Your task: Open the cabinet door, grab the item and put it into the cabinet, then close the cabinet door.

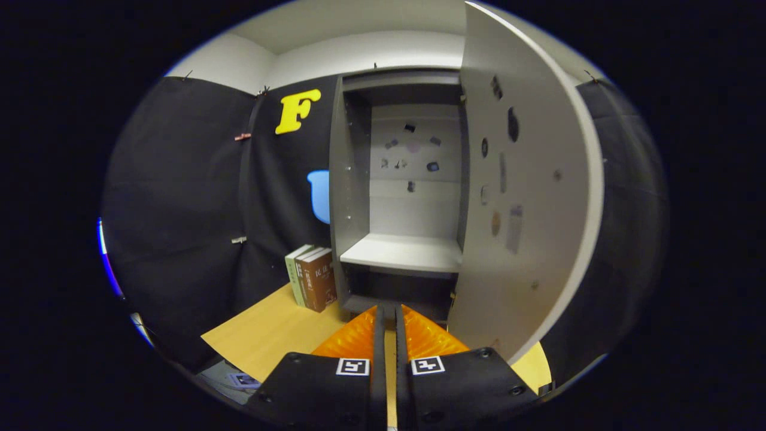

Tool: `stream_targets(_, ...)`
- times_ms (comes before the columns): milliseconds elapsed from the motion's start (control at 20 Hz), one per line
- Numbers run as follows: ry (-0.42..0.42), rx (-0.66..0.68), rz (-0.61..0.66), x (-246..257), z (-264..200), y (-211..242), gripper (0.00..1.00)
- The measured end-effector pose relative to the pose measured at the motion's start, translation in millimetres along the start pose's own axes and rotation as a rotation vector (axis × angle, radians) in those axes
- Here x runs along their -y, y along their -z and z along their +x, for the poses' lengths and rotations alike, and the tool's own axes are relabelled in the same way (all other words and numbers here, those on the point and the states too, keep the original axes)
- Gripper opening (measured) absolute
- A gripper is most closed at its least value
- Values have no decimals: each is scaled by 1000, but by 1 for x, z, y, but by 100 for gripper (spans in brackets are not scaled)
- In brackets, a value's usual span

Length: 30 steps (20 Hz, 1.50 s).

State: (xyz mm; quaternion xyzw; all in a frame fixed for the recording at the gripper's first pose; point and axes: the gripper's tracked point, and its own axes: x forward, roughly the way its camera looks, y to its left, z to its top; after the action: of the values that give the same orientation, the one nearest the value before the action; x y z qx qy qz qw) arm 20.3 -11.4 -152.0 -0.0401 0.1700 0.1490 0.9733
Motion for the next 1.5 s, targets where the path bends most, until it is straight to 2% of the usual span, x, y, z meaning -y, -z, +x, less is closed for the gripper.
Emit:
stream_targets(150,-7,-124,-1,-24,50,55,12)
stream_targets(300,11,-280,0,-36,81,117,12)
stream_targets(350,20,-330,17,-39,86,132,20)
stream_targets(450,36,-419,57,-44,102,168,22)
stream_targets(550,42,-477,75,-50,110,198,42)
stream_targets(700,54,-569,89,-54,119,248,53)
stream_targets(800,66,-624,101,-52,122,278,56)
stream_targets(1100,88,-730,105,-48,141,344,52)
stream_targets(1450,115,-810,87,-43,149,382,54)
stream_targets(1500,110,-808,91,-42,150,382,46)
